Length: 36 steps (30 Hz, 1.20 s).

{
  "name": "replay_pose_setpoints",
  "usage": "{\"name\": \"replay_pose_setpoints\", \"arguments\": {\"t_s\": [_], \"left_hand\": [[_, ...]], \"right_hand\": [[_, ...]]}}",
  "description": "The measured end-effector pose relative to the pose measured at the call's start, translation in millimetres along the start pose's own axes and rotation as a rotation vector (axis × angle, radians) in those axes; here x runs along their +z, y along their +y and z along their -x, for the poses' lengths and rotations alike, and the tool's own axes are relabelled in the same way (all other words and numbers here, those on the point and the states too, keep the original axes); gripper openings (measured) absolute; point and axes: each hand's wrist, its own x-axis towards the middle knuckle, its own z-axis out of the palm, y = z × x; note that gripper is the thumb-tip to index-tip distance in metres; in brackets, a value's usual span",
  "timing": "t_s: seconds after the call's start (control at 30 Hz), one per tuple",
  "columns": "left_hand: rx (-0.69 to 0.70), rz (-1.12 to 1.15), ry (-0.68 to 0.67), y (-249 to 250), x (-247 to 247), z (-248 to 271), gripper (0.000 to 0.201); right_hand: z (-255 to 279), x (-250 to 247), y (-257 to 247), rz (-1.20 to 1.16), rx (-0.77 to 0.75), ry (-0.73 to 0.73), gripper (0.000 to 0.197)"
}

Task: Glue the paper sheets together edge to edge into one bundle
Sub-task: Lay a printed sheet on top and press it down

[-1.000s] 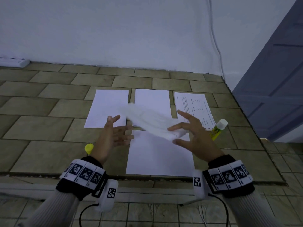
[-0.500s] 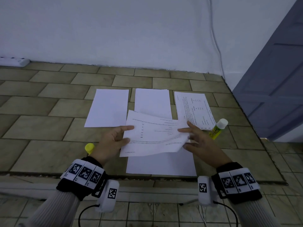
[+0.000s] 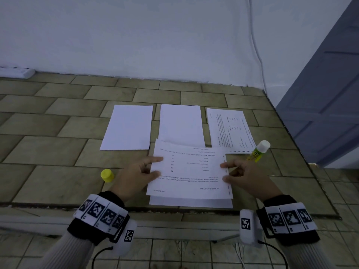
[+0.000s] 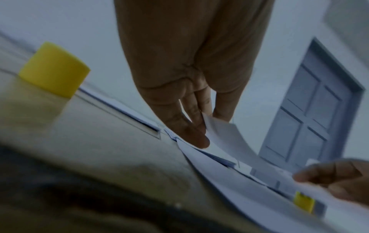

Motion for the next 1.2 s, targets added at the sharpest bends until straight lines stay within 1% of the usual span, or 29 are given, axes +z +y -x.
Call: {"name": "replay_pose_setpoints", "arguments": {"t_s": [0.07,0.17,0.3,0.4,0.6,0.73,1.2], "left_hand": [[0.060,-0.116,0.020,-0.8,2.8,3.2,0.041],[0.134,-0.225,0.028,1.0,6.0,6.1,0.042],[0.140,-0.353,0.049,2.9,8.5,7.1,0.029],[0.147,-0.410,0.053,2.9,10.5,6.8,0.027],[0.118,-0.458,0.043,-3.7,10.8,4.3,0.029],[0.099,-0.456,0.039,-4.7,10.6,3.2,0.029],[0.095,-0.465,0.033,-4.9,10.0,2.1,0.028]], "right_hand": [[2.4,0.5,-0.5,0.053,0.013,-0.015,0.030],[4.7,4.6,0.7,0.145,0.011,-0.013,0.031],[6.0,11.5,3.8,0.199,0.032,-0.012,0.032],[6.6,15.8,6.0,0.283,0.029,-0.020,0.033],[6.1,18.0,8.6,0.299,0.016,-0.012,0.035],[6.2,17.2,9.9,0.261,0.021,-0.019,0.035],[5.1,15.8,15.9,0.219,0.025,-0.020,0.034]]}}
